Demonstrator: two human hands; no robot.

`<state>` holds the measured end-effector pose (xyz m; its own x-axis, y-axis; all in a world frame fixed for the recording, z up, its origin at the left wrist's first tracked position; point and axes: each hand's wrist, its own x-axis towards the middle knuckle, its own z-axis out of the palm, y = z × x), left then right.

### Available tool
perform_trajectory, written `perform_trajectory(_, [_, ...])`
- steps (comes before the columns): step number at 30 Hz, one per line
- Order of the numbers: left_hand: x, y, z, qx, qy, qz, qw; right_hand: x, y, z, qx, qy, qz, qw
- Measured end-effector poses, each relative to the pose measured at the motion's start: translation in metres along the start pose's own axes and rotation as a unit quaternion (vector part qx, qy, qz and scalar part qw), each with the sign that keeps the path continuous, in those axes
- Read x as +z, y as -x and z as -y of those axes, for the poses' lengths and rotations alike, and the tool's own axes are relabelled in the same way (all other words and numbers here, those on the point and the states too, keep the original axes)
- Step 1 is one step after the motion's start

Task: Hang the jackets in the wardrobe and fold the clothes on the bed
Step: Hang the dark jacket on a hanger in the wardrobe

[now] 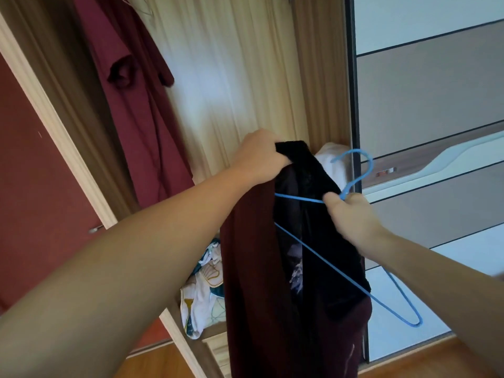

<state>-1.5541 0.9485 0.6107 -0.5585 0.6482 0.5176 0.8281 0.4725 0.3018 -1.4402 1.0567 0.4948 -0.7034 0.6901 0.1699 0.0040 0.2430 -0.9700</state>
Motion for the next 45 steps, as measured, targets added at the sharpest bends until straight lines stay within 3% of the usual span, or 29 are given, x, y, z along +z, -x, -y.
perform_trajectory(9, [0.005,0.004,0.007,0.065,-0.063,0.073,0.993,-0.006,-0.013,0.023,-0.029,-0.057,0.004,0.998])
perform_trajectory(14, [0.002,-0.002,0.004,0.071,-0.01,0.156,0.985,-0.015,-0.021,0.023,-0.019,-0.086,0.0,0.996])
perform_trajectory(20, [0.009,-0.006,0.006,0.117,-0.034,0.231,0.965,-0.034,-0.031,0.015,-0.058,-0.026,-0.026,0.998])
perform_trajectory(25, [0.035,-0.008,0.007,0.163,-0.006,0.195,0.967,-0.041,-0.04,0.002,-0.06,-0.001,-0.052,0.997])
perform_trajectory(27, [0.04,-0.01,0.007,0.175,-0.017,0.173,0.969,-0.042,-0.044,-0.001,-0.112,0.049,-0.088,0.989])
perform_trajectory(29, [0.04,-0.013,0.011,0.164,-0.029,0.15,0.975,-0.04,-0.042,-0.008,-0.233,0.174,-0.158,0.944])
perform_trajectory(31, [0.038,-0.016,0.018,0.142,-0.031,0.139,0.979,-0.038,-0.036,-0.022,-0.378,0.328,-0.205,0.841])
perform_trajectory(33, [0.033,-0.019,0.024,0.125,-0.03,0.122,0.984,-0.031,-0.026,-0.041,-0.502,0.379,-0.155,0.761])
perform_trajectory(35, [0.028,-0.022,0.028,0.106,-0.03,0.099,0.989,-0.017,-0.021,-0.065,-0.536,0.394,-0.06,0.744])
perform_trajectory(37, [0.022,-0.024,0.03,0.099,-0.038,0.081,0.991,-0.001,-0.021,-0.087,-0.438,0.431,-0.002,0.789])
perform_trajectory(39, [0.012,-0.023,0.029,0.113,-0.039,0.061,0.991,0.012,-0.026,-0.104,-0.237,0.432,0.004,0.87])
perform_trajectory(40, [0.006,-0.022,0.028,0.123,-0.033,0.052,0.99,0.016,-0.03,-0.111,-0.171,0.418,-0.005,0.892])
perform_trajectory(45, [-0.035,-0.006,0.042,0.123,-0.002,-0.003,0.992,0.036,-0.047,-0.126,-0.075,0.37,-0.03,0.926])
